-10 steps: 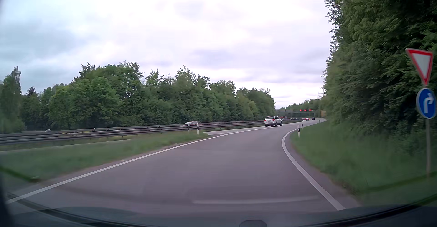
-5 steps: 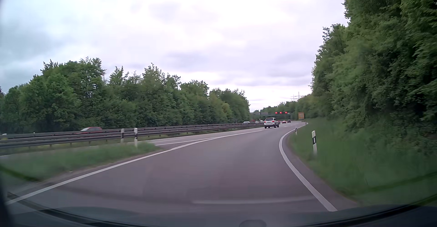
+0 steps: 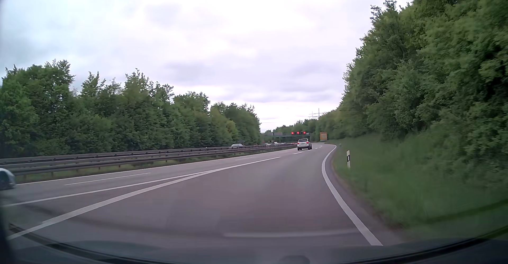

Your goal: Follow the waypoints while adhering to traffic rules and regulations

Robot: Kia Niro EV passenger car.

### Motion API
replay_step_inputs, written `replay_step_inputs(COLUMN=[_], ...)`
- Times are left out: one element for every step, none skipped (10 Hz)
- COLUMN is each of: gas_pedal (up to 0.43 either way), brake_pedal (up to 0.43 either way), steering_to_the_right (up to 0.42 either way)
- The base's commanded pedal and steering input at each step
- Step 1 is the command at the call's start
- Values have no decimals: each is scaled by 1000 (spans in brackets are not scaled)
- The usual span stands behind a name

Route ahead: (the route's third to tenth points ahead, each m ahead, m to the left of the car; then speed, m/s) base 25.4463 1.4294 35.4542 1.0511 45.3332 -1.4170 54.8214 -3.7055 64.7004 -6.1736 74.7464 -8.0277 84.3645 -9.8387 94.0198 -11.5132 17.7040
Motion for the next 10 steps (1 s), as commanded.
replay_step_inputs(gas_pedal=[240,248,248,260,260,260,260,260,260,260], brake_pedal=[0,0,0,0,0,0,0,0,0,0], steering_to_the_right=[55,56,55,54,52,50,49,49,47,41])
